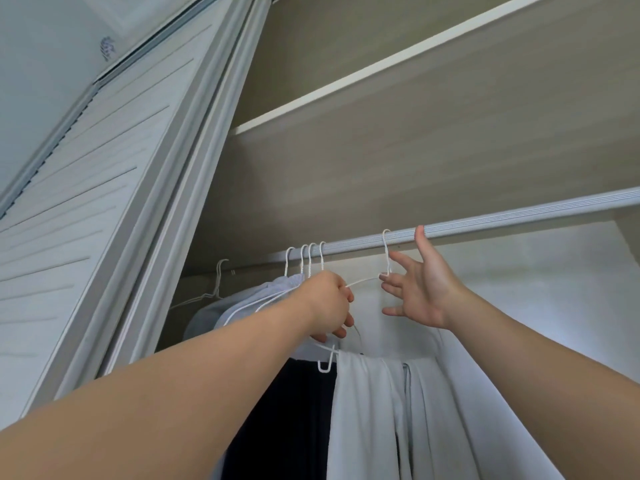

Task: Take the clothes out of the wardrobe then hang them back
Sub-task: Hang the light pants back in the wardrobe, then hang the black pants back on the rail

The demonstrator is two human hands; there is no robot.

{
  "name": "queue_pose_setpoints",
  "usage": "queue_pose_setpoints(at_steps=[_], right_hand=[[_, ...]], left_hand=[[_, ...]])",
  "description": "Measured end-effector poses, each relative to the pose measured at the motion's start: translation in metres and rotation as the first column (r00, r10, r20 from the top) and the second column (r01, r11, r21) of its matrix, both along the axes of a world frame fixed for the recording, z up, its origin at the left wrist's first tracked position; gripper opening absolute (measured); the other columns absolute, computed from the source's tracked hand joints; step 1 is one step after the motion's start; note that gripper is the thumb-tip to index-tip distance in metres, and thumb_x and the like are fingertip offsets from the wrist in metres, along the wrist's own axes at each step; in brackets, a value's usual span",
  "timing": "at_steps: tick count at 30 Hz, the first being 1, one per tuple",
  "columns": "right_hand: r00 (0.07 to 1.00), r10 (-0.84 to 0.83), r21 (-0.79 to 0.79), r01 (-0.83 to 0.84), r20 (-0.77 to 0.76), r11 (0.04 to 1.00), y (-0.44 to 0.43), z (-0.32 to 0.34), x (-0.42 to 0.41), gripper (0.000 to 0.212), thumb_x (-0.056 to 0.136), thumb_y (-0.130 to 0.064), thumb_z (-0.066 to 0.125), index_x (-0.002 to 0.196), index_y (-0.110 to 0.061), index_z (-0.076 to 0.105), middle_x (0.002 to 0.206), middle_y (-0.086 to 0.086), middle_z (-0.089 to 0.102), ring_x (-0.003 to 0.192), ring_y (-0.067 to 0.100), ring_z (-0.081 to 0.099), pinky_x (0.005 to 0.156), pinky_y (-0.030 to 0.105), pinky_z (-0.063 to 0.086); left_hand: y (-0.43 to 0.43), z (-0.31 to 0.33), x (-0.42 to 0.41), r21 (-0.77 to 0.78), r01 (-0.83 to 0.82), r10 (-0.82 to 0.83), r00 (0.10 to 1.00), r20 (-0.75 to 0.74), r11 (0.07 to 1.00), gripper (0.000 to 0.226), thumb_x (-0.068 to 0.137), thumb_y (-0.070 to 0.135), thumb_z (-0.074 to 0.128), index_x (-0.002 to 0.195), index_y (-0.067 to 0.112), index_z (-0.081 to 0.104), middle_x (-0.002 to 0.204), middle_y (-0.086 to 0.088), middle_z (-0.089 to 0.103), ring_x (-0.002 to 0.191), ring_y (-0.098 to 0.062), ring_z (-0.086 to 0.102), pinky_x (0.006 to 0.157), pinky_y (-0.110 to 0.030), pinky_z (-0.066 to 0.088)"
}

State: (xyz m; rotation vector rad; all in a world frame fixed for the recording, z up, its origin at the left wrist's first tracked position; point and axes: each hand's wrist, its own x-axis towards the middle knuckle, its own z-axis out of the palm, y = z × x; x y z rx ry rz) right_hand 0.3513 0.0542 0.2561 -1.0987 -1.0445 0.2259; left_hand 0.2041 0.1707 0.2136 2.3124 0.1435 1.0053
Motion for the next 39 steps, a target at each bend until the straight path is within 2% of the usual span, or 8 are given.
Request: queue_pose_setpoints(at_steps=[5, 7, 9, 13, 16, 21, 32, 39], right_hand=[[0.942, -0.276, 0.015, 0.279, 0.192, 0.96, 0.002, -0.014, 0.014, 0.066, 0.087, -0.077, 0.037, 0.135, -0.032, 0.046, 0.125, 0.004, 0.066, 0.121, 0.025, 0.058, 0.101, 0.054, 0.044], [0.632, -0.658, 0.207, 0.638, 0.409, 0.742, 0.004, -0.022, 0.027, 0.042, 0.096, -0.06, 0.042, 0.119, -0.029, 0.058, 0.101, -0.006, 0.073, 0.1, 0.021, 0.067, 0.092, 0.044, 0.051], [0.376, -0.809, 0.365, 0.75, 0.451, 0.552, 0.012, -0.029, 0.045, 0.042, 0.096, -0.055, 0.042, 0.122, -0.027, 0.059, 0.117, -0.006, 0.066, 0.114, 0.021, 0.058, 0.097, 0.042, 0.046], [0.602, -0.64, 0.168, 0.653, 0.478, 0.739, 0.04, -0.042, 0.053, 0.071, 0.091, -0.074, 0.031, 0.143, -0.027, 0.039, 0.147, -0.004, 0.038, 0.138, 0.015, 0.033, 0.115, 0.039, 0.025], [0.579, -0.64, 0.178, 0.656, 0.504, 0.734, 0.061, -0.048, 0.058, 0.071, 0.096, -0.067, 0.025, 0.156, -0.029, 0.016, 0.163, -0.01, 0.014, 0.15, 0.014, 0.015, 0.121, 0.045, 0.014], [0.606, -0.595, 0.162, 0.616, 0.528, 0.771, 0.096, -0.045, 0.058, 0.08, 0.086, -0.078, 0.017, 0.153, -0.036, 0.023, 0.161, -0.012, 0.022, 0.147, 0.015, 0.023, 0.119, 0.049, 0.019], [0.731, -0.489, 0.088, 0.513, 0.476, 0.854, 0.167, -0.04, 0.054, 0.054, 0.1, -0.058, 0.025, 0.15, -0.038, 0.031, 0.158, -0.011, 0.03, 0.143, 0.022, 0.033, 0.117, 0.045, 0.025], [0.767, -0.469, 0.09, 0.482, 0.438, 0.872, 0.173, -0.04, 0.054, 0.052, 0.101, -0.055, 0.027, 0.15, -0.038, 0.031, 0.159, -0.008, 0.03, 0.143, 0.024, 0.033, 0.117, 0.045, 0.025]], left_hand=[[0.011, -0.004, 0.006, 0.092, -0.049, 0.05, 0.999, -0.01, 0.995, 0.017, 0.107, 0.012, 0.033, 0.109, 0.015, 0.05, 0.109, -0.013, 0.07, 0.077, -0.022, 0.065, 0.055, -0.025, 0.045], [0.017, -0.004, 0.007, 0.152, -0.078, 0.072, 0.997, 0.041, 0.985, 0.018, 0.107, 0.014, 0.034, 0.113, 0.015, 0.052, 0.108, -0.014, 0.071, 0.074, -0.018, 0.065, 0.051, -0.023, 0.048], [0.023, -0.004, 0.01, 0.273, -0.147, 0.131, 0.988, 0.076, 0.951, 0.022, 0.106, 0.013, 0.036, 0.118, 0.013, 0.054, 0.108, -0.015, 0.07, 0.085, -0.023, 0.067, 0.069, -0.032, 0.056], [0.03, -0.004, 0.015, 0.526, -0.338, 0.291, 0.941, 0.173, 0.78, 0.034, 0.097, 0.008, 0.04, 0.128, 0.016, 0.054, 0.11, -0.01, 0.066, 0.105, -0.031, 0.062, 0.089, -0.042, 0.052], [0.032, -0.005, 0.014, 0.629, -0.449, 0.389, 0.889, 0.242, 0.634, 0.045, 0.089, 0.007, 0.044, 0.132, 0.021, 0.05, 0.112, -0.005, 0.065, 0.105, -0.032, 0.059, 0.082, -0.042, 0.05], [0.035, -0.005, 0.003, 0.706, -0.58, 0.51, 0.785, 0.351, 0.407, 0.038, 0.09, 0.01, 0.045, 0.126, 0.018, 0.052, 0.116, -0.007, 0.065, 0.107, -0.032, 0.058, 0.076, -0.036, 0.029], [0.069, -0.016, -0.008, 0.658, -0.561, 0.625, 0.761, 0.172, 0.502, 0.045, 0.09, 0.006, 0.046, 0.134, 0.013, 0.042, 0.137, -0.008, 0.046, 0.121, -0.036, 0.051, 0.082, -0.039, 0.035], [0.071, -0.021, -0.008, 0.695, -0.577, 0.684, 0.71, 0.168, 0.429, 0.06, 0.094, 0.009, 0.044, 0.15, 0.019, 0.028, 0.146, -0.008, 0.044, 0.126, -0.034, 0.048, 0.082, -0.037, 0.034]])
